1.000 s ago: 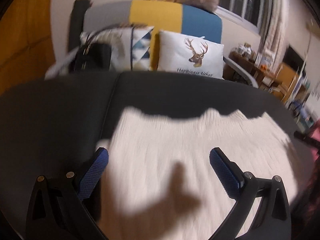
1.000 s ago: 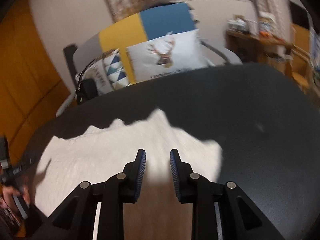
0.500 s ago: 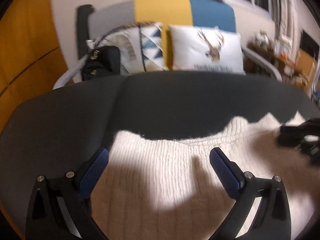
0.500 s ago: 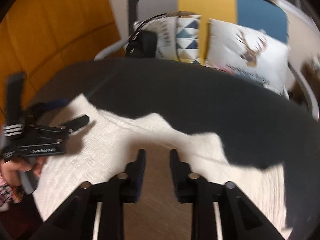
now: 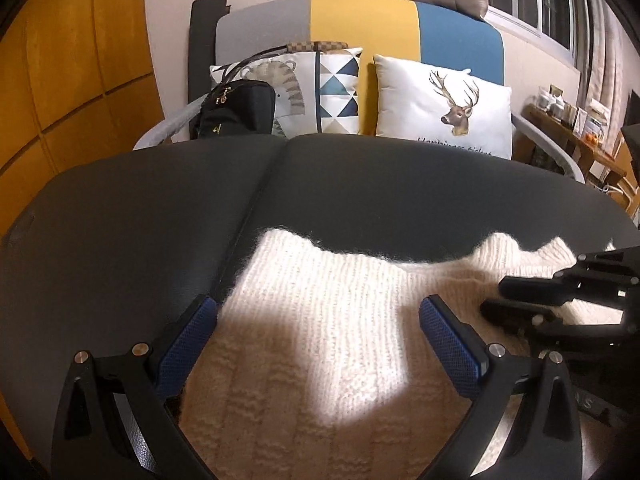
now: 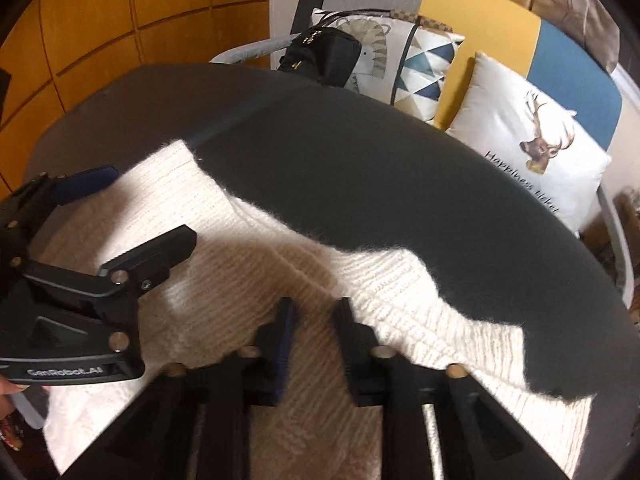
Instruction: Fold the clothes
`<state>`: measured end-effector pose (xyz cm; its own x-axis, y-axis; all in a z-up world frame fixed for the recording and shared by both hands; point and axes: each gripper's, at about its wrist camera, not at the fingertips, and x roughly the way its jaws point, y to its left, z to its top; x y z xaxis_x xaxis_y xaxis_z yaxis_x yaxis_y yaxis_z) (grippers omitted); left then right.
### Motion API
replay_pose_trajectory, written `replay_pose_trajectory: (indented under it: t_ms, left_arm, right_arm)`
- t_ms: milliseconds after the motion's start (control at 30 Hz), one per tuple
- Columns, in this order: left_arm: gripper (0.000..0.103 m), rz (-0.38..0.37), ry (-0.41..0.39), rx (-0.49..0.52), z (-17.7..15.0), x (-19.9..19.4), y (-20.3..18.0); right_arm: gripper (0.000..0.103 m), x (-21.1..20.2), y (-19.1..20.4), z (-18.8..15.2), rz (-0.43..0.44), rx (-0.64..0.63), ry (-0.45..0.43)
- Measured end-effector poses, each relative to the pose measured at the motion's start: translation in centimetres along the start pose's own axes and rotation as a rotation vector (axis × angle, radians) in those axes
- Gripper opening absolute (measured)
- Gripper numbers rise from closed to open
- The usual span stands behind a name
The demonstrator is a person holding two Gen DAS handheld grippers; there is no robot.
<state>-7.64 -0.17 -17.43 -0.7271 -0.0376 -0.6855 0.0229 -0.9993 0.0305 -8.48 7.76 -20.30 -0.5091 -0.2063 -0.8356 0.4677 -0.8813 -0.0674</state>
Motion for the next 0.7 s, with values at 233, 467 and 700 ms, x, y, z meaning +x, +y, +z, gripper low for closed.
replay_pose_trajectory:
  t_ms: [233,467,700]
  left_arm:
    - [0.103,0.008,-0.009,-0.028,-0.1,-0.1,0.6]
    - [0.103,-0.012,0.028,-0.069,-0.2,0.7,1.3]
    - [0.1,0.009,0.028,-0.108,-0.4,0.7,1.9]
  right_arm:
    - [0.0,-1.4,-0.3,0.9,-0.063,0.035,-0.077]
    - [0.003,-1.2,-2.4,1.6,0.107,0.155,-0.103]
    - [0.024,-1.7,1.1,3.1,0.119,-0.015,-0.096]
